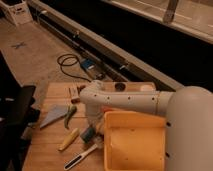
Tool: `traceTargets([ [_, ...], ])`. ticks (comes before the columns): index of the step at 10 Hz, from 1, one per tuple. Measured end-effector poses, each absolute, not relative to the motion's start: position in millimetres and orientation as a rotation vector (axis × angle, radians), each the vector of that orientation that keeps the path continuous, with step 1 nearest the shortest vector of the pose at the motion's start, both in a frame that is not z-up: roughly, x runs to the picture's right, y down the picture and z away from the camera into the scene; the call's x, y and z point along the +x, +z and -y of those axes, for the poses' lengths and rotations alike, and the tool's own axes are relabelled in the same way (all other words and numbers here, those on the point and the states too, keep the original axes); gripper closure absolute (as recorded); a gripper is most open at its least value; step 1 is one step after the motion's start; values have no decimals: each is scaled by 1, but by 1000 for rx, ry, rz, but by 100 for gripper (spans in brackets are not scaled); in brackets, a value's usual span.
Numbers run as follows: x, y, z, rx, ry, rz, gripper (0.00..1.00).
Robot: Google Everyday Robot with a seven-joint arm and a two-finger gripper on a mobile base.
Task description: Wipe table surface with sponge
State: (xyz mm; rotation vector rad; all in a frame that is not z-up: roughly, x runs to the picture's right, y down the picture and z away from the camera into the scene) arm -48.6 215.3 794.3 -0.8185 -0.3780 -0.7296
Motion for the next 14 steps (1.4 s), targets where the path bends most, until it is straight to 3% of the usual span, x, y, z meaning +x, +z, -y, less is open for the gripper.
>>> traceTargets([
  [7, -61, 827, -196, -802, -734, 377, 100],
  [10, -92, 812, -209, -794, -770, 458, 100],
  [14, -78, 785, -239, -864, -750, 455, 100],
])
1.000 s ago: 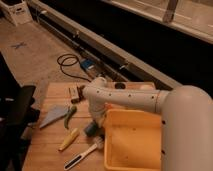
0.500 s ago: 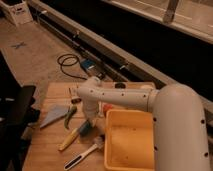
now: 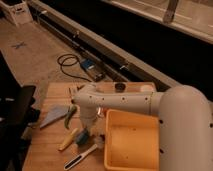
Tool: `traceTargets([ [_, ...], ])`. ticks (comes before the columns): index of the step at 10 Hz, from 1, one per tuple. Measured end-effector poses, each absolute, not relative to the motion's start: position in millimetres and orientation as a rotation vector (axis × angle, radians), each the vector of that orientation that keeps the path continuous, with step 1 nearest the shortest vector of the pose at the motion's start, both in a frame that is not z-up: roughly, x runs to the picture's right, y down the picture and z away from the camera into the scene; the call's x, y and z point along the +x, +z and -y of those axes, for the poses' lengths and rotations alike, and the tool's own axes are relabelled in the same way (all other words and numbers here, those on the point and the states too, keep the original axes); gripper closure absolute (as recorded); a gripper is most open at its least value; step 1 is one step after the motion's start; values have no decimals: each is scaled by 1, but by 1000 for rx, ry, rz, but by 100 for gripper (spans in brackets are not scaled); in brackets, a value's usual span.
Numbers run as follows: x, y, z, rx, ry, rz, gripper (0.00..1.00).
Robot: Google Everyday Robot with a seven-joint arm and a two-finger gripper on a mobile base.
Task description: Wipe table surface with sponge
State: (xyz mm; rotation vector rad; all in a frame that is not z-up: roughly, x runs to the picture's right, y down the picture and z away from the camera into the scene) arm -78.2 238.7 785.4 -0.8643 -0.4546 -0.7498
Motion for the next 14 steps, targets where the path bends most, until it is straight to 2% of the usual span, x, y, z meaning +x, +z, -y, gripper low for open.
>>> traceTargets([
  [3, -51, 796, -225, -879, -720, 410, 100],
  [8, -55, 839, -169, -798, -722, 414, 100],
  [10, -67, 840, -169, -777, -730, 455, 100],
  [14, -95, 810, -208, -768, -736, 562, 100],
])
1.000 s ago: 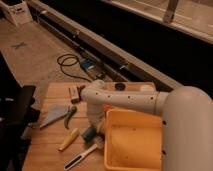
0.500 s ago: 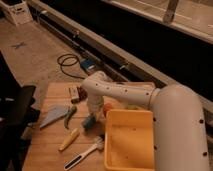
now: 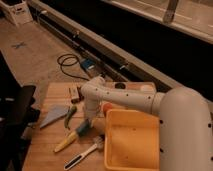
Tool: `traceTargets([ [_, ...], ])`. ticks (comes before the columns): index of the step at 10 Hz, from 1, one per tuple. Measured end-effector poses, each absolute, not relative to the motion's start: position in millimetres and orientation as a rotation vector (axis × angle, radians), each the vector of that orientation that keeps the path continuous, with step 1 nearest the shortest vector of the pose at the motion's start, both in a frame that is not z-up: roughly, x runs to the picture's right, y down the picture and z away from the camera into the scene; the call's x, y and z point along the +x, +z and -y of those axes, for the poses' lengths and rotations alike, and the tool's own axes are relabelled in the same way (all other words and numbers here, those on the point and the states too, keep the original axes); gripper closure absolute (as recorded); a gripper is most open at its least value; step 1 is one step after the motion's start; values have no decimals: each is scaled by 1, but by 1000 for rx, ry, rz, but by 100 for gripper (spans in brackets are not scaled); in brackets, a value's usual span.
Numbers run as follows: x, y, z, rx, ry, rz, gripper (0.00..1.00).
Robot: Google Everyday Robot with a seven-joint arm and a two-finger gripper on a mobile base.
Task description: Wipe table surface with sponge
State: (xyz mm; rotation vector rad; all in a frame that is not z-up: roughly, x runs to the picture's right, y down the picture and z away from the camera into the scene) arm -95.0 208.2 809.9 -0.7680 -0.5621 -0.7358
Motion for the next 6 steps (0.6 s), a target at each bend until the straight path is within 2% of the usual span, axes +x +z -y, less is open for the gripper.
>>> traceTargets([
  [3, -107, 794, -231, -792, -737, 593, 100],
  [6, -76, 793, -229, -838, -712, 512, 100],
])
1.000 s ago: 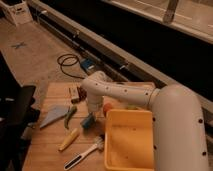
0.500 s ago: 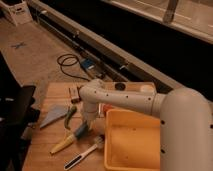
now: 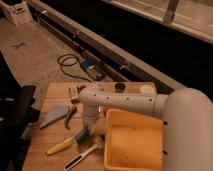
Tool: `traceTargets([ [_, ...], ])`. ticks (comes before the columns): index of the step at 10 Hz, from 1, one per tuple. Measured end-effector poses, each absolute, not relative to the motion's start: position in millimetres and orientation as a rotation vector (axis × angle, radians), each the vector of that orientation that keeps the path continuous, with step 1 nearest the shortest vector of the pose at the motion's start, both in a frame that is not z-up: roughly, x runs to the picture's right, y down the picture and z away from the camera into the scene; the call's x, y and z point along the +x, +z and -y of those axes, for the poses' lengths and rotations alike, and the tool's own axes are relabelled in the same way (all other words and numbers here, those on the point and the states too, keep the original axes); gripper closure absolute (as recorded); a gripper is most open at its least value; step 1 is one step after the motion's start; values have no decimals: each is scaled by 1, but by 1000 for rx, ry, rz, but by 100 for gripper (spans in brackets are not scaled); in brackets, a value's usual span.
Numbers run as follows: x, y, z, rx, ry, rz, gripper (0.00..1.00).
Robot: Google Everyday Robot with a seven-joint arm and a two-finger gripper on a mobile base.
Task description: Wipe table surface with sponge
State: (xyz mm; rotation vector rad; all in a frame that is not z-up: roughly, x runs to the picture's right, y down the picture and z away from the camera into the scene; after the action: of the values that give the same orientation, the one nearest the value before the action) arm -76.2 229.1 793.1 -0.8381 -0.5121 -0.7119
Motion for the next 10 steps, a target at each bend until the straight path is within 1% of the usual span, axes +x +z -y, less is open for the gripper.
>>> traceTargets([
  [2, -50, 800, -220, -868, -691, 445, 100],
  [4, -41, 814, -206, -877, -682, 409, 100],
  [7, -41, 845, -178, -860, -691, 398, 100],
  [10, -63, 852, -174, -842, -724, 431, 100],
])
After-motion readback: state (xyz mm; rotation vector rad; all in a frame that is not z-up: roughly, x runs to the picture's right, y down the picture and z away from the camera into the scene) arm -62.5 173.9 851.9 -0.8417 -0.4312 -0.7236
